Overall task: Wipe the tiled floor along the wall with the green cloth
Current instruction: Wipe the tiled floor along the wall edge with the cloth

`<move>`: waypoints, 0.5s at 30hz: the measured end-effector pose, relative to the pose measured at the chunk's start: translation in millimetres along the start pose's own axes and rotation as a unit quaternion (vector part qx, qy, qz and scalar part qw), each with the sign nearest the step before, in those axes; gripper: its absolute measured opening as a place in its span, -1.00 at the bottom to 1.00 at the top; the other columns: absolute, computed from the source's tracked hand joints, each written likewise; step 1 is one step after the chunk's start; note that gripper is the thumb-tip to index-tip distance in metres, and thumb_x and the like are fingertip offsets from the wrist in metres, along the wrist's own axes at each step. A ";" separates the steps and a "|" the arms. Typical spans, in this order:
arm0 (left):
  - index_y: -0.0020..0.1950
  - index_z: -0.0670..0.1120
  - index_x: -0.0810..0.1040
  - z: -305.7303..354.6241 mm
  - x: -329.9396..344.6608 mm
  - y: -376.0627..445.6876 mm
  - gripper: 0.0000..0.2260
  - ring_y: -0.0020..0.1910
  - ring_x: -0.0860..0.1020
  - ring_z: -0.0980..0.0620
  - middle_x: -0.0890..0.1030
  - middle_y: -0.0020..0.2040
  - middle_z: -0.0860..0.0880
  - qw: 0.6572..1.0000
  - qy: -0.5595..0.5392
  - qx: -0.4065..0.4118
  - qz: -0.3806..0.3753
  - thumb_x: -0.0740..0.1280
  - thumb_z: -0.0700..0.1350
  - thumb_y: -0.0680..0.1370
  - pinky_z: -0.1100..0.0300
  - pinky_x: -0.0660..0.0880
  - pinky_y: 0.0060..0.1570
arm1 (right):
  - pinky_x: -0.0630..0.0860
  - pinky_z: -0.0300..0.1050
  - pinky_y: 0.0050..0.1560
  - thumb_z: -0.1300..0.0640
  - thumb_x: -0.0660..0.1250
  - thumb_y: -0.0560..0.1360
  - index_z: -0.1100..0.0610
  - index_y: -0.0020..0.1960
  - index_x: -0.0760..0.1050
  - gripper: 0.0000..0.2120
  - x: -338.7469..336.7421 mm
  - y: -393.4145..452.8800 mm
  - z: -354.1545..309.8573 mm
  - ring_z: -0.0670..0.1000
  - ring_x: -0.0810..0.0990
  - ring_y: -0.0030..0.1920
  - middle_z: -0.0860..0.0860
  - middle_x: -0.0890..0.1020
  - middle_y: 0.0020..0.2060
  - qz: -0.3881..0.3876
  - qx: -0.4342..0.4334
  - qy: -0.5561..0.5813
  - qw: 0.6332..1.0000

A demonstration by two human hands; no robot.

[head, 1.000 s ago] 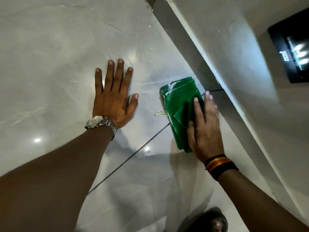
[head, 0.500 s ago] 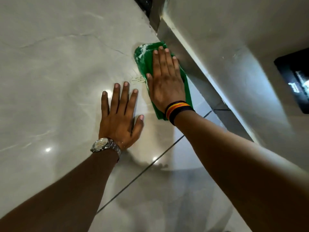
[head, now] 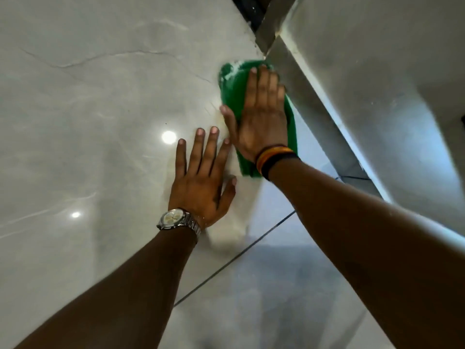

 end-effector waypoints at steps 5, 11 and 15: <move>0.76 -0.12 0.17 -1.3 1.1 -2.7 -0.33 0.76 0.00 -0.25 0.10 0.77 -0.20 1.000 0.003 -0.005 0.002 0.12 0.15 0.69 -0.29 -0.18 0.71 | -0.01 0.14 0.66 -0.05 0.01 0.68 0.23 0.66 0.02 -0.36 -0.7 14.3 -4.4 0.19 0.03 0.66 0.21 0.10 0.65 0.021 -0.118 0.022 0.993; 0.76 -0.13 0.19 0.2 -3.0 -0.8 -0.33 0.76 0.02 -0.26 0.10 0.77 -0.21 1.000 -0.007 -0.001 0.015 0.19 0.08 0.68 -0.35 -0.08 0.70 | -0.14 0.12 0.67 0.15 0.13 0.68 0.20 0.67 -0.01 -0.39 12.7 -140.4 99.6 0.09 -0.08 0.68 0.14 0.02 0.66 -0.014 -0.086 0.013 0.996; 0.76 -0.13 0.18 -2.1 -1.3 1.4 -0.33 0.76 0.02 -0.28 0.09 0.77 -0.22 1.000 -0.010 -0.002 0.021 0.19 0.09 0.68 -0.35 -0.09 0.70 | 0.04 0.24 0.63 0.11 0.12 0.65 0.25 0.65 0.07 -0.39 20.1 -162.0 120.7 0.15 0.03 0.67 0.19 0.11 0.65 -0.037 -0.076 0.009 0.996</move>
Point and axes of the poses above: each hand's wrist, its own y-axis towards the middle knuckle, its own x-axis out of the palm, z = x × y, the point moved 2 cm from there along y, towards the middle knuckle
